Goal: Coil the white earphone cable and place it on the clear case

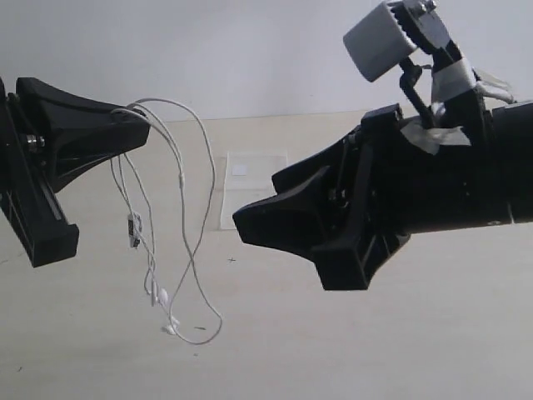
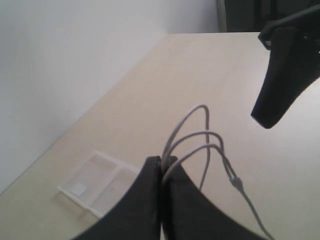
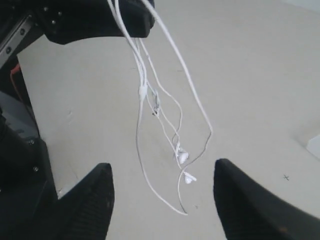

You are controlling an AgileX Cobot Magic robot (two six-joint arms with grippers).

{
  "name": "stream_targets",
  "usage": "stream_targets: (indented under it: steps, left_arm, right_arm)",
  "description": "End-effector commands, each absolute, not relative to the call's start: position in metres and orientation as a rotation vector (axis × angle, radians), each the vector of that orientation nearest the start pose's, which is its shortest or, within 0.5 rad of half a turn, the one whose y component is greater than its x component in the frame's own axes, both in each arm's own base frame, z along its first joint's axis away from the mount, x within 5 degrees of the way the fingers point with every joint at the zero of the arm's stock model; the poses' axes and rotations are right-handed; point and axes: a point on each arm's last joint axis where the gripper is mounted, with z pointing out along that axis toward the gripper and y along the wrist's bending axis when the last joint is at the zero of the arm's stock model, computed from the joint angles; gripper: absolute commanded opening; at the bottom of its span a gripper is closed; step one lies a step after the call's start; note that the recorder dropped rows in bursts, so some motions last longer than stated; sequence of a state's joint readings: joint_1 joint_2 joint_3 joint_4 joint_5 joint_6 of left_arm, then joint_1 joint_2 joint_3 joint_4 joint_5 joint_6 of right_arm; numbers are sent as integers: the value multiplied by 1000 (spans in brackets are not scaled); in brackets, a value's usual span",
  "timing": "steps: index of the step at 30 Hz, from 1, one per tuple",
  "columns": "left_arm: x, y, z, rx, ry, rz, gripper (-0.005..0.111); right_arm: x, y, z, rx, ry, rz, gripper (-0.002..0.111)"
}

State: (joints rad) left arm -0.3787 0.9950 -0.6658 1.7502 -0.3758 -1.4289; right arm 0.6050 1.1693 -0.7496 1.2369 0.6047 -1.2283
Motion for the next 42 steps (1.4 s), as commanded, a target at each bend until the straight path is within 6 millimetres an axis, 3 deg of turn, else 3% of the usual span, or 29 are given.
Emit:
stream_targets:
  steps: [1, 12, 22, 35, 40, 42]
  left_arm:
    - [181, -106, 318, 833, 1675, -405, 0]
    - [180, -107, 318, 728, 1737, -509, 0]
    - [180, -107, 318, 546, 1823, -646, 0]
    - [183, -104, 318, 359, 1881, -724, 0]
    - [187, -100, 318, 294, 1881, -697, 0]
    - [187, -100, 318, 270, 1885, -702, 0]
  right_arm:
    - [173, 181, 293, -1013, 1840, 949, 57]
    - [189, 194, 280, -1082, 1699, 910, 62]
    - [189, 200, 278, -1067, 1678, 1005, 68]
    - [198, 208, 254, -1088, 1756, 1046, 69]
    - [204, 212, 238, -1089, 1817, 1042, 83]
    - [207, 214, 229, -1095, 1845, 1050, 84]
